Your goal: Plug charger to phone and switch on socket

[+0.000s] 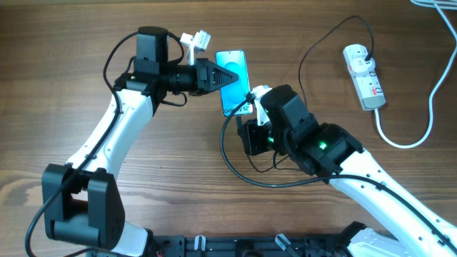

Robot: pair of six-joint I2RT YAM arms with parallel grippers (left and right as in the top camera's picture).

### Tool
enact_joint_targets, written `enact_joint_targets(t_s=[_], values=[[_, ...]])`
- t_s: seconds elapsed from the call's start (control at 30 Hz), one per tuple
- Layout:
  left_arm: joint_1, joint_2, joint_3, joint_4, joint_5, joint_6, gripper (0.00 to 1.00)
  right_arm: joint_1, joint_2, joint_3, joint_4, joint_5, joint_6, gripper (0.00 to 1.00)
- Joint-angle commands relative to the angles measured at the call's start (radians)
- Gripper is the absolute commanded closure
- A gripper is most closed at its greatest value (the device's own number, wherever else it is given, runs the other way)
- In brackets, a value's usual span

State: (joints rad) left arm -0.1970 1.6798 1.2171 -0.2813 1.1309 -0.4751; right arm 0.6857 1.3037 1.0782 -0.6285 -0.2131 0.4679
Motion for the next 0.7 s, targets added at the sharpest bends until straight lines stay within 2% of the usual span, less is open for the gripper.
enact_joint_targets(t_s=[0.0,0.33,0.67], values=[[-0.010,-0.002,0.004,-0.016,0.109,0.026,0.96,-0.005,0.000,0.034,0.056,0.040,0.002,0.96],[-0.011,-0.002,0.004,-0.032,0.171,0.016,0.96,-0.005,0.000,0.034,0.091,0.041,0.004,0.96],[-0.011,-0.002,0.004,-0.039,0.175,-0.004,0.96,-0.005,0.000,0.034,0.097,0.068,0.005,0.96]])
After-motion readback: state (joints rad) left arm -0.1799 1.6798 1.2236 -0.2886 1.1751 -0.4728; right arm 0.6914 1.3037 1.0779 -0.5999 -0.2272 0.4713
